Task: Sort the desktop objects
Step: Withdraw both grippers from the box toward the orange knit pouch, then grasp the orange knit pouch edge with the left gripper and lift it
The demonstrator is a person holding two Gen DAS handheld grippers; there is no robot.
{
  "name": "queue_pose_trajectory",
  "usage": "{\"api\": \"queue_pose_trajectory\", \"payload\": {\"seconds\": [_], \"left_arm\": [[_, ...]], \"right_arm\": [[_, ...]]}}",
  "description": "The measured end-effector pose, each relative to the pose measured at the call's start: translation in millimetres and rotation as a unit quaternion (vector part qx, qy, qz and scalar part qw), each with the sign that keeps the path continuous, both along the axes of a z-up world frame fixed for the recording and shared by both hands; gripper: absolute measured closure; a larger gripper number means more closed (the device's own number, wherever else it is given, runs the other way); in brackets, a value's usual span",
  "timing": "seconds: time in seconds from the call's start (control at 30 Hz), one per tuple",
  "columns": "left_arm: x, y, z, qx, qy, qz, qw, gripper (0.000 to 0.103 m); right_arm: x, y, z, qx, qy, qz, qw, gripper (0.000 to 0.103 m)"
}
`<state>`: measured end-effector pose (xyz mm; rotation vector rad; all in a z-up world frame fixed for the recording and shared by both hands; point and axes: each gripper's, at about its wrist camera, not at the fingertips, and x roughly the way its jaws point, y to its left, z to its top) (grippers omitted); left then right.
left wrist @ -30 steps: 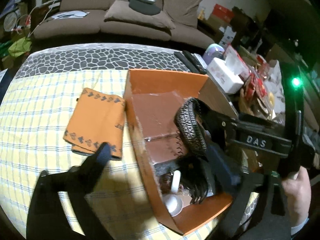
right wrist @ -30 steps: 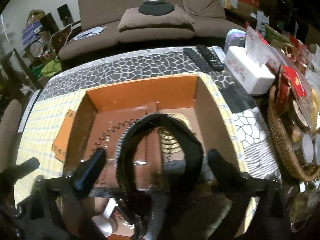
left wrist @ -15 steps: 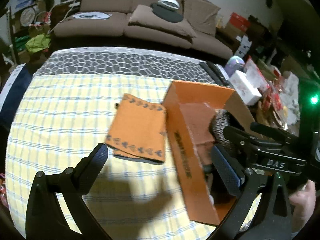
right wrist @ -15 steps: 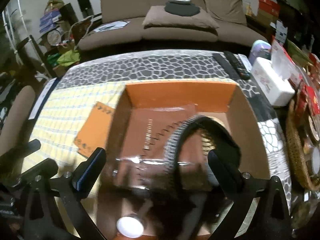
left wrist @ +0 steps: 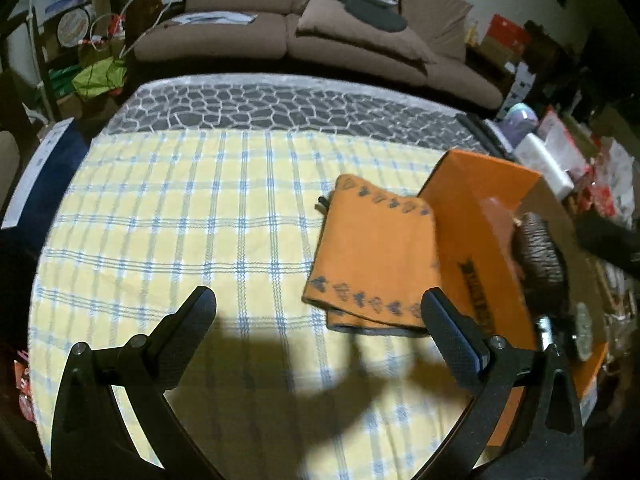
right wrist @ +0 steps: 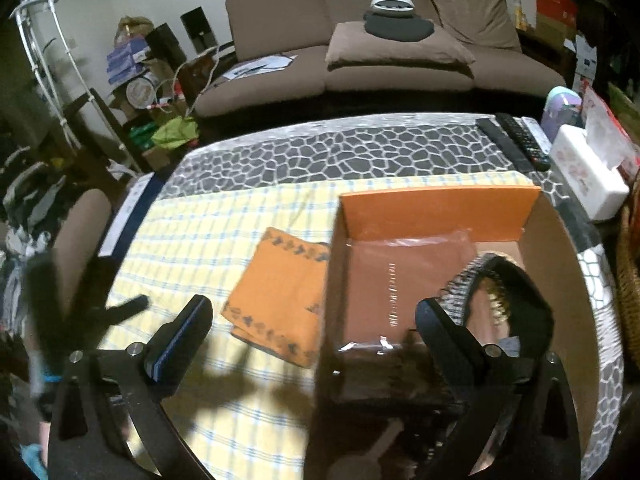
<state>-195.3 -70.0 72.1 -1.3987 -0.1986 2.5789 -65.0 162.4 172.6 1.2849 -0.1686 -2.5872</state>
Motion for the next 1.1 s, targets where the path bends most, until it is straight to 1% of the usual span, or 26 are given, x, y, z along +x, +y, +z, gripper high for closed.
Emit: {"api": "queue_pose_trajectory", "payload": {"seconds": [0.13, 0.2, 0.23, 0.27, 0.3, 0.33, 0.4, 0.43, 0.47, 0.5, 0.53, 0.57, 0.6, 0.63, 0.67, 0.77, 0.93, 1.1], "left_arm": [[-11.0, 6.0, -22.4, 0.000, -0.016, 0.003, 0.9999, 0.002], [-16.8, 10.7, -33.0, -0.010, -0.023, 0.000, 0.9997, 0.008], [-20.2, 12.0, -37.0, -0.018, -0.024, -0.001, 0.9995, 0.009], [-23.5, 13.6, -40.6, -0.028, -0.024, -0.002, 0.9993, 0.013], [-27.7, 15.8, -43.5, -0.038, -0.023, -0.002, 0.9990, 0.019], [-30.5, 16.9, -45.3, -0.040, -0.023, -0.003, 0.9989, 0.023], [-35.6, 18.6, -50.1, -0.040, -0.030, -0.006, 0.9988, 0.036], [-37.7, 20.2, -52.0, -0.036, -0.033, -0.009, 0.9988, 0.040], [-38.9, 21.9, -53.8, -0.034, -0.037, -0.014, 0.9986, 0.047], [-39.3, 24.8, -54.9, -0.032, -0.039, -0.020, 0.9985, 0.058], [-38.9, 27.5, -54.5, -0.028, -0.040, -0.027, 0.9985, 0.065], [-37.7, 29.2, -53.3, -0.023, -0.040, -0.032, 0.9984, 0.078], [-35.4, 31.5, -50.3, -0.020, -0.040, -0.035, 0.9984, 0.086], [-33.1, 32.4, -47.3, -0.021, -0.037, -0.036, 0.9985, 0.090], [-30.6, 33.0, -42.6, -0.019, -0.032, -0.036, 0.9986, 0.097], [-22.0, 24.8, -24.3, 0.007, -0.014, -0.025, 0.9996, 0.097], [-4.0, -6.4, 14.3, 0.061, 0.017, 0.006, 0.9980, 0.097], [18.4, -41.1, 75.0, 0.098, 0.076, 0.038, 0.9915, 0.097]], "right_arm": [[-3.1, -7.2, 2.2, -0.020, 0.002, 0.004, 1.000, 0.000], [-4.9, -9.7, 2.4, -0.026, 0.002, 0.005, 1.000, 0.001], [-5.0, -8.9, 2.1, -0.028, 0.002, 0.005, 1.000, 0.000], [-6.2, -9.2, 1.4, -0.031, 0.001, 0.005, 1.000, 0.001], [-7.0, -7.9, 0.4, -0.032, 0.000, 0.005, 0.999, 0.001], [-6.9, -6.8, 0.0, -0.033, -0.001, 0.003, 0.999, 0.001], [-9.1, -4.9, -2.5, -0.036, -0.004, 0.001, 0.999, 0.001], [-9.9, -4.0, -3.5, -0.037, -0.005, -0.001, 0.999, 0.001], [-11.3, -2.6, -5.1, -0.037, -0.007, -0.003, 0.999, 0.001], [-11.7, -1.6, -5.8, -0.038, -0.008, -0.004, 0.999, 0.001], [-12.4, -0.2, -6.7, -0.038, -0.009, -0.006, 0.999, 0.000], [-13.1, 0.9, -7.8, -0.040, -0.010, -0.009, 0.999, 0.001], [-13.6, 1.6, -8.7, -0.042, -0.013, -0.012, 0.999, 0.001], [-13.7, 2.0, -8.9, -0.045, -0.014, -0.012, 0.999, 0.001], [-13.6, 2.0, -9.6, -0.049, -0.016, -0.013, 0.999, 0.001], [-11.7, -0.6, -7.4, -0.052, -0.015, -0.010, 0.998, 0.001], [-6.7, -5.7, 0.9, -0.057, -0.006, 0.000, 0.998, 0.001], [-3.5, -9.0, 6.8, -0.066, -0.001, 0.008, 0.998, 0.000]]}}
